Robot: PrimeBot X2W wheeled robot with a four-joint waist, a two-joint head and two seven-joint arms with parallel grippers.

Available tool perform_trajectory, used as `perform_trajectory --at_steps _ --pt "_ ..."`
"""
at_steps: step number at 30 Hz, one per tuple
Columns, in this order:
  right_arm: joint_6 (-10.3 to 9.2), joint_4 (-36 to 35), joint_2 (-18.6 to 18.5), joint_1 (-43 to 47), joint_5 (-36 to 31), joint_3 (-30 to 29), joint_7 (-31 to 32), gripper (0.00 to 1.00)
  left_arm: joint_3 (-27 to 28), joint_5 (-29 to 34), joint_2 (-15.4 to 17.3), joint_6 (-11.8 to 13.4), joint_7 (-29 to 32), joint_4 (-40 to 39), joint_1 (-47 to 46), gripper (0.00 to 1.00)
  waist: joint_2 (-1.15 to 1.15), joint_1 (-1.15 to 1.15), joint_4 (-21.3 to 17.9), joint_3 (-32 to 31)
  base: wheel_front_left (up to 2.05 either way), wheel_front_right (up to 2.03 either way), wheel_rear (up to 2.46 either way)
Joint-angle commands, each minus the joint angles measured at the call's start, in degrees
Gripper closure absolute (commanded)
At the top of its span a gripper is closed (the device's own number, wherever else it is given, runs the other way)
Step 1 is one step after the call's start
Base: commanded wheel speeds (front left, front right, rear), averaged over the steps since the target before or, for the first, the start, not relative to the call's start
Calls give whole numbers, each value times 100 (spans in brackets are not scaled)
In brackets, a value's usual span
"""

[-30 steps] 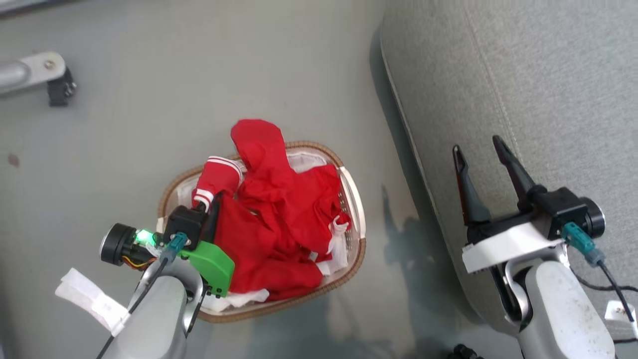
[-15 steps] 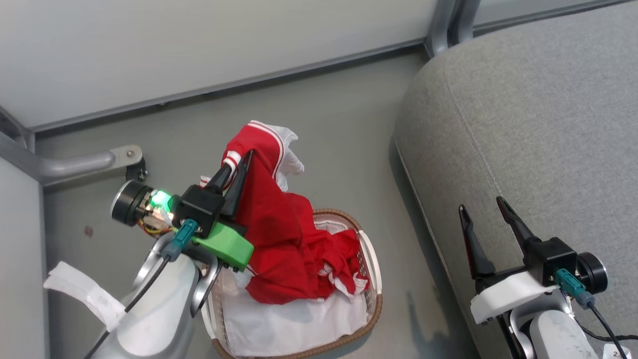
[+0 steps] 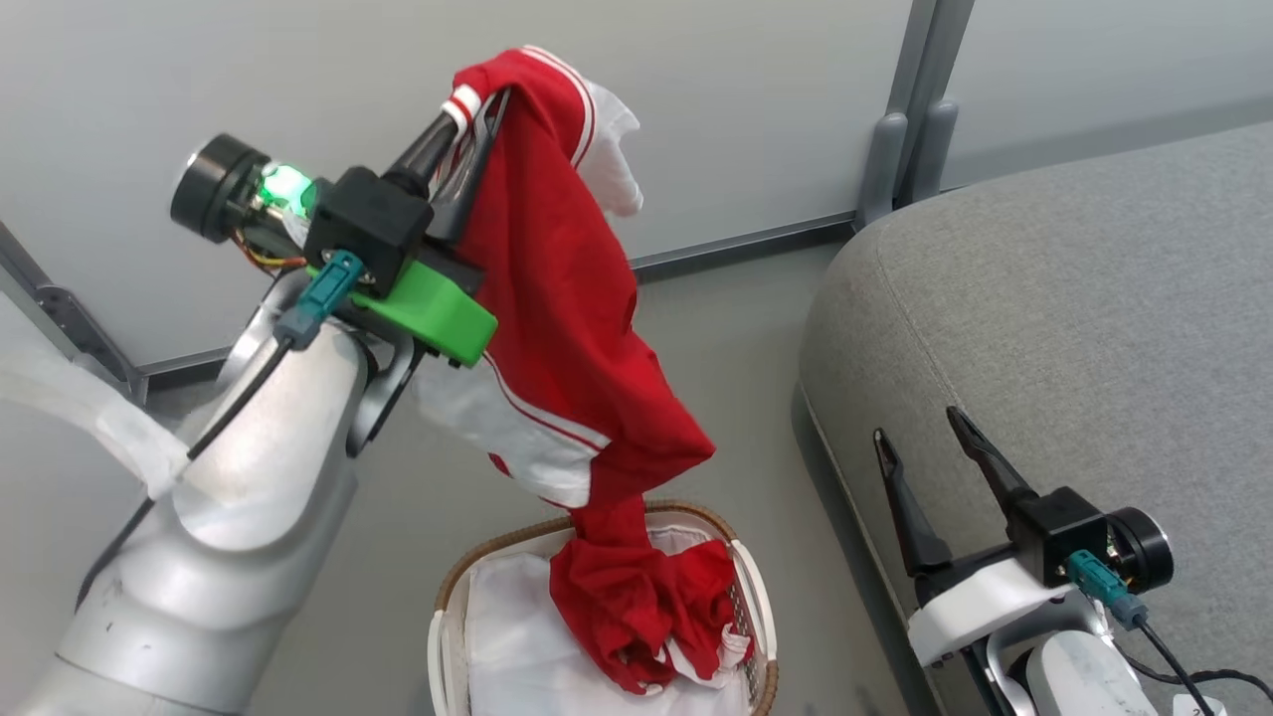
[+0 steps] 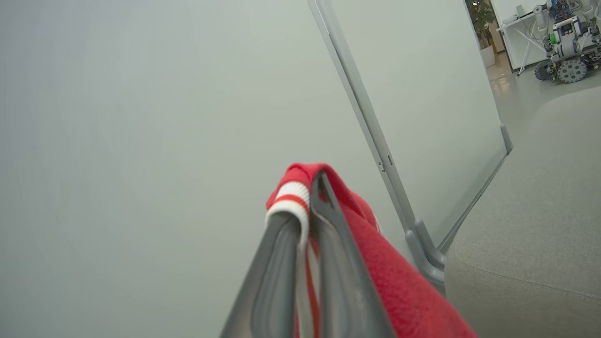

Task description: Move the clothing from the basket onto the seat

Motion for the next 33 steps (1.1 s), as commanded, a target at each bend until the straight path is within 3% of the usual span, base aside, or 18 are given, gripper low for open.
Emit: perform_trajectory --at_steps 1,12,21,33 --pt "0 -23 -20 -46 -42 66 -28 0 -40 -60 48 -15 13 62 -189 100 0 1 -20 -56 0 0 0" --pt "-1 83 -20 -410 -142 1059 -28 0 -583 -306 -106 -16 11 399 -954 100 0 1 66 -197 0 0 0" --pt "-1 846 -25 -1355 -303 1940 -27 0 -1038 -483 -374 -15 -16 537 -1327 100 0 1 282 -235 0 0 0" --pt "-1 1666 -20 -2261 -189 2166 -22 0 -1633 -820 -635 -15 -67 322 -1620 100 0 1 556 -298 0 0 0"
